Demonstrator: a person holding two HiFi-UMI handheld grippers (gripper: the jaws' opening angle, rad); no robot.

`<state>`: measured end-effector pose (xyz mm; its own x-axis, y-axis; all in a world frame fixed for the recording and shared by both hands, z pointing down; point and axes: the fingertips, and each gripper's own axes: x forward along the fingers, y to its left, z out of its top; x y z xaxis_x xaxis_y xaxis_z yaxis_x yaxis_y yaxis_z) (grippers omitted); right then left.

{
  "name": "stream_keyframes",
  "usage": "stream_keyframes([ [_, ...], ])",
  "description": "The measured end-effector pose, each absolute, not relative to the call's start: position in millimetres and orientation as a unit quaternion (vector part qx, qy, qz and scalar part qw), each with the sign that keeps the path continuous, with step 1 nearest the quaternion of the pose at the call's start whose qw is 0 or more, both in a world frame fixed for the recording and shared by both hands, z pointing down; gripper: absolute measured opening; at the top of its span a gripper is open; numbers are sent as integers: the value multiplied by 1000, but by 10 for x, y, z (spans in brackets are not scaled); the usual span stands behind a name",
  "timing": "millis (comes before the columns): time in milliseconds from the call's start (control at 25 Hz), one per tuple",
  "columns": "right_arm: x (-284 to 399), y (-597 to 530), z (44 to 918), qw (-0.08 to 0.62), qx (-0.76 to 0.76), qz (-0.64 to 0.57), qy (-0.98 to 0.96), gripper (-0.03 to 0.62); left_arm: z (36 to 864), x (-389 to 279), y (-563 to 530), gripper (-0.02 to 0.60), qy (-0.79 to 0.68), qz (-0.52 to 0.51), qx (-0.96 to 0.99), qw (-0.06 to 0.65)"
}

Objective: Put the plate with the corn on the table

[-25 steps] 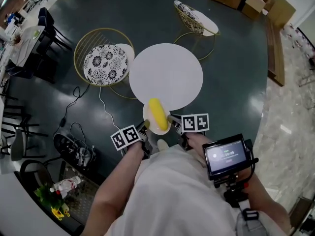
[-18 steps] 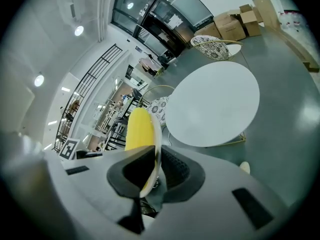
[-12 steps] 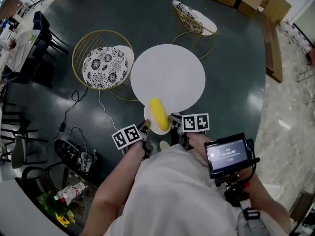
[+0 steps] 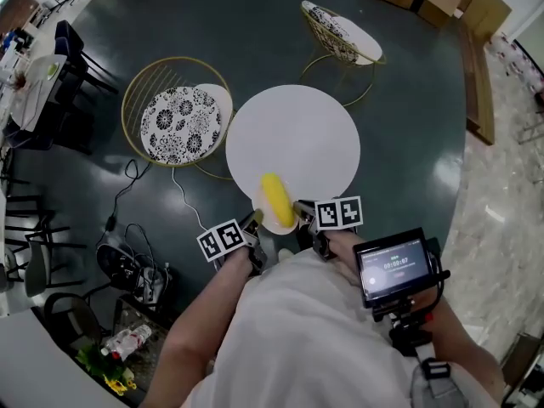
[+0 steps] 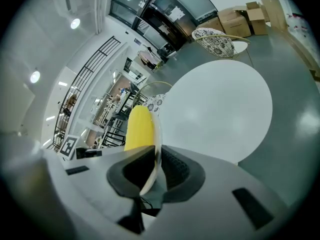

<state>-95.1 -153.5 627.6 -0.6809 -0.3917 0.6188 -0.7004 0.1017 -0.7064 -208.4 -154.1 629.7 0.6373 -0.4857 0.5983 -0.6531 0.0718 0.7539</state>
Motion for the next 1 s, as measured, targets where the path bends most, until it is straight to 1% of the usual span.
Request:
stream_keyframes([
  [160, -783, -1889, 6488, 155, 369, 554, -730, 48, 6499, -1911, -1889, 35, -423, 78, 675, 599],
  [480, -637, -2035, 6502, 161, 374, 556, -725, 48, 6517, -1765, -2072, 35, -412, 77, 685, 596],
  [680, -446, -2481, 6722, 166, 366, 563, -722, 48, 6707, -1571, -2516, 35, -412, 85, 686, 594],
  [1000, -324, -2805, 6919, 171, 364, 570, -717, 48, 6911, -1447, -2853, 35, -416, 105, 679, 596],
])
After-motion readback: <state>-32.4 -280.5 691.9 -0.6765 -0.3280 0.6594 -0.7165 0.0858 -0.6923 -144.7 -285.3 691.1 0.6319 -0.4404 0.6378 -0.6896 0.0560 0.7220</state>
